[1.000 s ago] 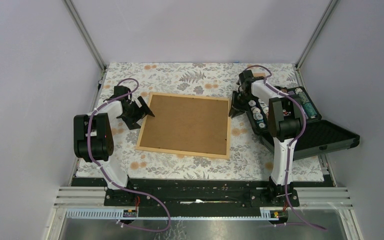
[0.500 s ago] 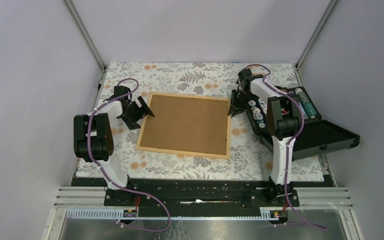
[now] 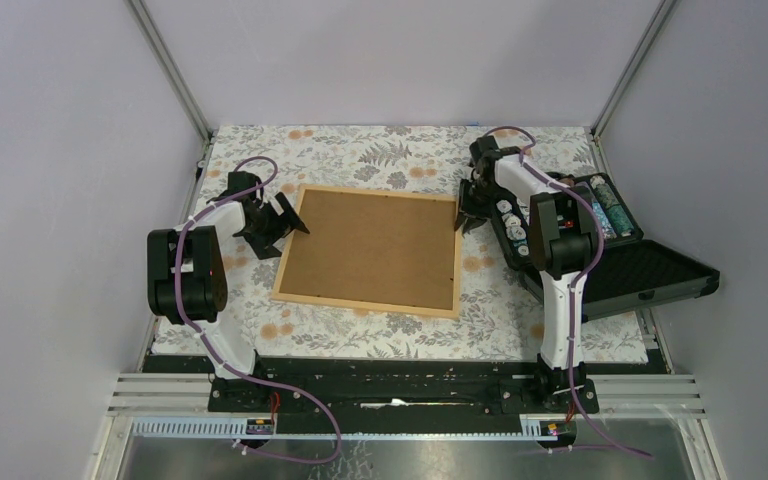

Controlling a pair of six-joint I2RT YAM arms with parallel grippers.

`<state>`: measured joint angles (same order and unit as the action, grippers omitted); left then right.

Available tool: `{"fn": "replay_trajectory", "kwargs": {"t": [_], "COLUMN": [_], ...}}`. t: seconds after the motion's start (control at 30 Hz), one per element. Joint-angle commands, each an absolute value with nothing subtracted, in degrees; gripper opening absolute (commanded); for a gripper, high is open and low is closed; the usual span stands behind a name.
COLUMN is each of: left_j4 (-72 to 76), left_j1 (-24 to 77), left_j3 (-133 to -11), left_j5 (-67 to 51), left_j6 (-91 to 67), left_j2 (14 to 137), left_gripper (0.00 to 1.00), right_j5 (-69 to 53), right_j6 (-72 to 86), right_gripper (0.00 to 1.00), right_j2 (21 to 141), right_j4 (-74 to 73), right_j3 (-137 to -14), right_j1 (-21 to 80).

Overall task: Put the photo into the frame
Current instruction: Install the photo frame at the center of the board.

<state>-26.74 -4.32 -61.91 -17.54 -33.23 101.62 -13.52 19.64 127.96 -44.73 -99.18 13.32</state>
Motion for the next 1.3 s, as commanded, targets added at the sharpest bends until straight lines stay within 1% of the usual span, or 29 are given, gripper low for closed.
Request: {"fn": "replay_trajectory", "kwargs": {"t": [0.0, 0.3, 0.6, 0.67, 0.7, 0.73, 0.83, 0.9, 1.0, 1.1, 1.17, 1.27], "left_j4": [-29.1, -28.9, -28.6, -29.2, -30.3, -31.1, -32.4, -33.5, -35.9, -38.4, -41.6, -44.5], "left_j1": [-3.4, -3.3, -2.4, -2.4, -2.4, -2.2, -1.5, -0.3, 1.5, 3.5, 7.3, 13.8], "left_j3": [-59.4, -59.2, -59.0, -59.6, -60.4, -61.2, -62.2, -62.2, -60.0, -55.0, -52.5, -48.1], "left_j5": [-15.9, -15.9, -16.5, -15.4, -13.6, -11.7, -3.8, -0.3, -2.5, -7.1, -6.3, -7.4], "left_j6": [-32.0, -32.1, -32.1, -31.5, -30.9, -30.1, -28.4, -28.4, -30.9, -36.2, -39.9, -46.7], "left_j2": [105.8, 105.5, 105.2, 104.8, 104.0, 102.6, 95.7, 90.9, 84.3, 75.9, 70.1, 62.5], "left_gripper": [0.99, 0.99, 0.98, 0.99, 0.99, 0.99, 0.99, 0.99, 0.99, 0.99, 0.99, 0.99], "right_j5": [-3.9, -2.5, -2.8, -3.2, -3.2, -2.9, -0.7, -0.3, -1.1, -5.7, -6.2, -6.1], "right_j6": [21.3, 26.0, 28.1, 27.0, 26.0, 24.3, 16.1, 9.8, 2.8, 0.4, -2.6, -4.2], "right_gripper": [0.35, 0.38, 0.43, 0.44, 0.46, 0.50, 0.71, 0.79, 0.81, 0.82, 0.85, 0.85], "right_j2": [135.4, 140.7, 143.8, 142.2, 139.6, 136.7, 130.3, 129.3, 130.3, 132.4, 133.7, 135.3], "right_j4": [-42.3, -42.6, -44.5, -46.0, -46.1, -46.1, -47.3, -47.3, -42.5, -36.7, -34.5, -32.1], "right_j3": [-98.3, -100.4, -105.5, -106.8, -106.6, -106.7, -109.2, -112.1, -113.3, -114.8, -116.9, -119.4], "right_j1": [16.7, 21.5, 23.6, 23.6, 23.6, 23.6, 23.5, 23.1, 21.9, 20.7, 20.8, 20.6]}}
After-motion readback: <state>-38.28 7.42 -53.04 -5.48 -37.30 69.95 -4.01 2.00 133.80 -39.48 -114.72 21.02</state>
